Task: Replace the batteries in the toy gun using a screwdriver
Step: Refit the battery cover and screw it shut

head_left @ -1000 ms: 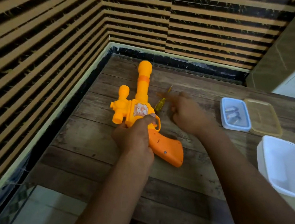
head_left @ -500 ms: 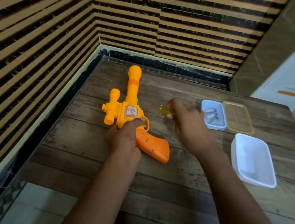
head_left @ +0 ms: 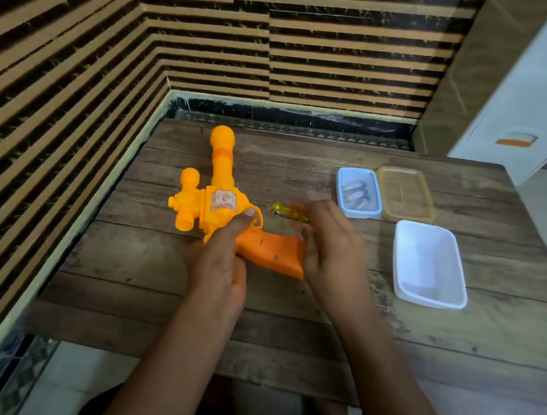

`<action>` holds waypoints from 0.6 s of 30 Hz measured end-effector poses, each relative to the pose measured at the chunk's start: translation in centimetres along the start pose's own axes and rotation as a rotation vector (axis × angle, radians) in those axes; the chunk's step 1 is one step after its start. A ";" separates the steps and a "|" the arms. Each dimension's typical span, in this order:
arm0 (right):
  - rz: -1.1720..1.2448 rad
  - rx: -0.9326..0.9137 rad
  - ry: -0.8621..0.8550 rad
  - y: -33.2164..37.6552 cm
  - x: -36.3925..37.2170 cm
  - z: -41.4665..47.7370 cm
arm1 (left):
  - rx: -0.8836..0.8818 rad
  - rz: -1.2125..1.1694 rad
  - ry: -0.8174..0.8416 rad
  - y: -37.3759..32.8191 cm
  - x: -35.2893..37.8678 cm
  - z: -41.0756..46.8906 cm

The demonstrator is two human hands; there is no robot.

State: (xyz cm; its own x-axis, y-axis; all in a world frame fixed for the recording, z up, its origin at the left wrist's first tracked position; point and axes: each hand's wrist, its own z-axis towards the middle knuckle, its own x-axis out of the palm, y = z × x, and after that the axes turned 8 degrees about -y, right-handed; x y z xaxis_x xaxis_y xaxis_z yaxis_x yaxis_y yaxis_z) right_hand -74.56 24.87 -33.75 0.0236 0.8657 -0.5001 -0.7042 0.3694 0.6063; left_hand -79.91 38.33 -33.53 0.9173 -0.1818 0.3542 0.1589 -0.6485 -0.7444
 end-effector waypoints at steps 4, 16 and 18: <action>0.128 0.091 -0.101 0.5 0.6 0.5 | -0.032 -0.038 0.093 0.2 0.1 0.0; 0.694 0.510 -0.327 1.2 -0.1 1.2 | -0.161 0.003 0.260 1.9 1.0 0.1; 0.735 0.579 -0.321 0.8 -0.5 1.5 | -0.176 0.032 0.269 2.0 1.2 0.2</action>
State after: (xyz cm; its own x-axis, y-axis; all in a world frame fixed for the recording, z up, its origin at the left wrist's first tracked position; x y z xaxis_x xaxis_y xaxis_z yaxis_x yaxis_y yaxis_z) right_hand -74.09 25.25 -32.07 -0.0292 0.9648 0.2615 -0.1670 -0.2627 0.9503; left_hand -78.42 36.98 -34.75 0.7879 -0.3775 0.4866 0.0446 -0.7530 -0.6565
